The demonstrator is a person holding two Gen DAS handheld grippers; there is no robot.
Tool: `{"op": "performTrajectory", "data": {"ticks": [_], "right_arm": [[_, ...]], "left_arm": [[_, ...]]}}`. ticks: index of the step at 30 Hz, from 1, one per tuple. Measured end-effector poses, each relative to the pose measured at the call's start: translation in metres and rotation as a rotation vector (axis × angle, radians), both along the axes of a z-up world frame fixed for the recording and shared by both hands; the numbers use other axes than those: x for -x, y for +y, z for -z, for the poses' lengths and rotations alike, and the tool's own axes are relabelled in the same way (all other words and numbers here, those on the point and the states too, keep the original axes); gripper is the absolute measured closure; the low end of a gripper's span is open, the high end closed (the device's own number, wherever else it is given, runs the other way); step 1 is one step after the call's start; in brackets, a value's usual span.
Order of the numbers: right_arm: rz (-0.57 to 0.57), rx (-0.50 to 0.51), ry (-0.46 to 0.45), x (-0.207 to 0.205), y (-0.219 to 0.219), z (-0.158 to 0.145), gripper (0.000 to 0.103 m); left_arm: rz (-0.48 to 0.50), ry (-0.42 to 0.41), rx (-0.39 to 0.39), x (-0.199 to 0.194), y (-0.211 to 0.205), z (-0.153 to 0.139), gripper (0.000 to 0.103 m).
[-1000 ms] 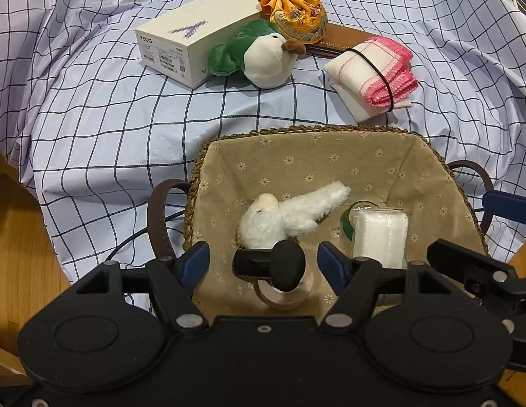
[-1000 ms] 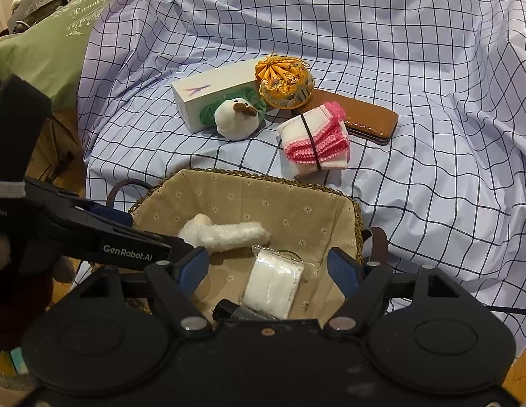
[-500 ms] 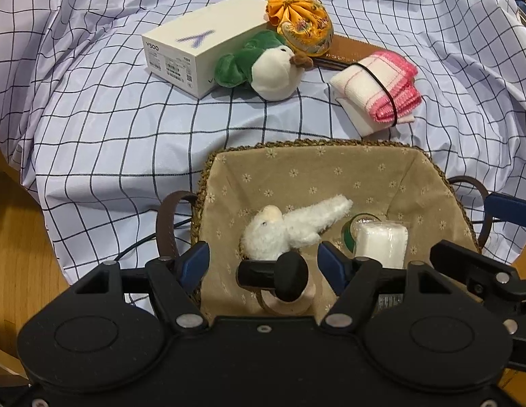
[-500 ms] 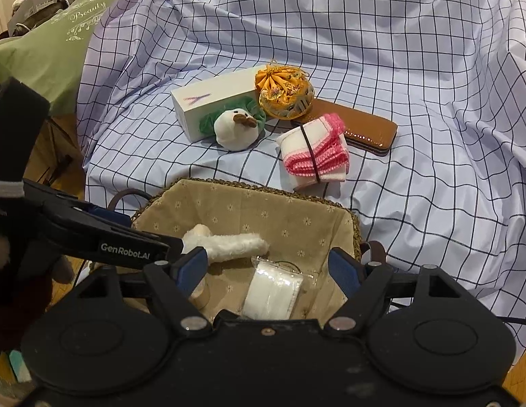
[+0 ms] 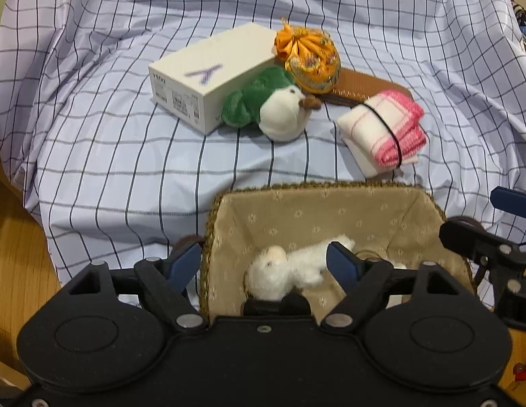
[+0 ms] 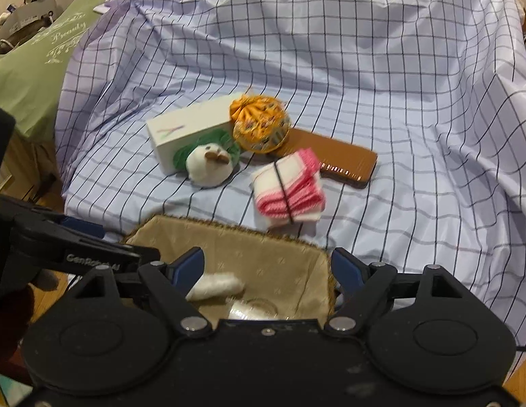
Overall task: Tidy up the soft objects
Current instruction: 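Move both tools from the basket toward the orange pouch and green-capped item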
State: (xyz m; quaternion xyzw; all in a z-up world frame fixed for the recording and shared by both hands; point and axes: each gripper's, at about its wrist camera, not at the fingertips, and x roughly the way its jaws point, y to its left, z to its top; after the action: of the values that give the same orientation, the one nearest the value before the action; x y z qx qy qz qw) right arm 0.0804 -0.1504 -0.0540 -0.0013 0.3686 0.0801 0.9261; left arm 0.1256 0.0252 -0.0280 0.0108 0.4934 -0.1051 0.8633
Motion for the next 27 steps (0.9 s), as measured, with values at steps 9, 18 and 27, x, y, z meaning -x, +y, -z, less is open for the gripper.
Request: {"op": "performTrajectory", "data": {"ticks": [9, 18, 27], "right_arm": [[0.058, 0.027, -0.061, -0.034, -0.007, -0.005, 0.020], [0.056, 0.037, -0.144, -0.070, -0.004, -0.015, 0.018], [0.032, 0.008, -0.123, -0.136, -0.002, -0.017, 0.013]], "left_arm": [[0.006, -0.036, 0.012, -0.018, -0.002, -0.006, 0.026], [-0.005, -0.061, 0.024, -0.039, -0.002, -0.009, 0.026], [-0.007, -0.073, 0.016, -0.062, -0.002, -0.009, 0.026]]}}
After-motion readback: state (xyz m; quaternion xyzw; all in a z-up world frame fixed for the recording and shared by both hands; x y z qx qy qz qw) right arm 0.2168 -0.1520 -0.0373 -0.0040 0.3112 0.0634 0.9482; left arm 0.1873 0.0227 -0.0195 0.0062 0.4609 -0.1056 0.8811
